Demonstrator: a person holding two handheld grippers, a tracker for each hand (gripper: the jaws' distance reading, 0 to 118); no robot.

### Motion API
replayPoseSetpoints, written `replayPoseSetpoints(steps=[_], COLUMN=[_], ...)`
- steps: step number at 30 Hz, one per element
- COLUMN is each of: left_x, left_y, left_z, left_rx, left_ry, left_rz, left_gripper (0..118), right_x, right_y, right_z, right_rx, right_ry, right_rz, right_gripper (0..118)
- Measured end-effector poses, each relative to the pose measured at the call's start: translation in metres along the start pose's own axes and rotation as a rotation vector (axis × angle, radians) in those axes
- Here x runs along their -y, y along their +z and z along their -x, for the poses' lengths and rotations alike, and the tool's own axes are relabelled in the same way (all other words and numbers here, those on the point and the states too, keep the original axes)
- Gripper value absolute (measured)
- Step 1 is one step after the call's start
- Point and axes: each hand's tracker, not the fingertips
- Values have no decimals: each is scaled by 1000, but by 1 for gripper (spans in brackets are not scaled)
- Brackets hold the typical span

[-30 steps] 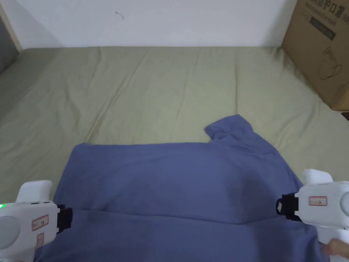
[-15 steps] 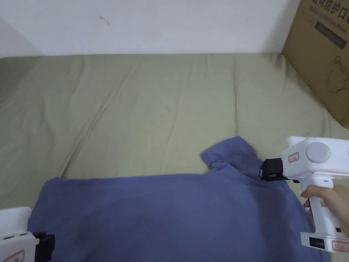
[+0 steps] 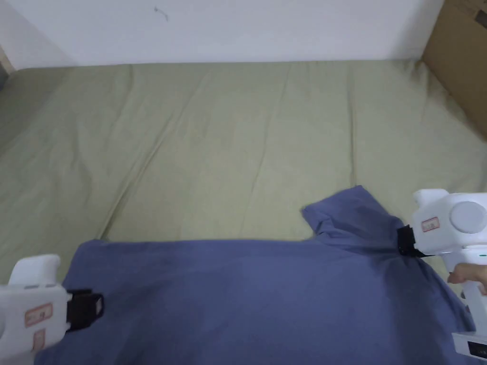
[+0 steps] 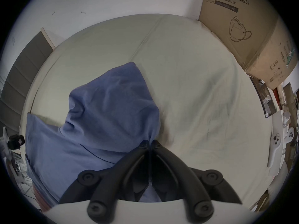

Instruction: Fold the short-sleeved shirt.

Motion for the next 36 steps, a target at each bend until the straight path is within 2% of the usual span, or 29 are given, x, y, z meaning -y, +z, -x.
replayPoseSetpoints(steps=[1,2,3,7,8,11,12,13,14,15,18,22,25,30,36], left_x=[-14,-27,-40,-81,-86,-85,-81,-79,-81,-81,-83,-64,-45,14,102], left_y=[-7,-15,-22,-61,-71,-102,-107,-103,-93,-84,-69,-21,24,106,128], left_z=[3,6,11,25,25,16,9,6,5,3,-2,-5,-2,13,28], left_rx=[-22,-42,-49,-136,-146,-109,-183,-181,-178,-167,-113,-100,-80,-24,-73], left_ry=[21,36,45,128,108,19,-40,-67,-42,-33,-45,-109,-95,-63,-81], left_rz=[-7,-14,-26,-10,7,119,124,55,61,53,72,19,-36,-139,-37], left_gripper=[80,92,97,96,95,88,80,55,25,3,3,3,3,3,3], right_x=[-2,-2,-1,1,1,1,1,1,2,3,6,24,45,118,233], right_y=[0,1,1,-2,-4,-6,-6,-6,-3,0,18,71,112,175,179], right_z=[0,-1,-1,-2,-2,0,0,-1,-1,-2,-5,-4,-6,-7,-10], right_rx=[0,-2,-6,-6,-7,-9,-10,-12,-14,-17,-63,-83,-90,-95,-119], right_ry=[-11,-18,-20,-12,-10,-21,-27,-35,-38,-43,-87,-40,-29,-8,-41], right_rz=[0,2,1,12,15,20,21,21,17,11,-12,-84,-137,-176,-55], right_gripper=[1,1,1,1,1,1,1,1,1,1,1,1,1,1,1])
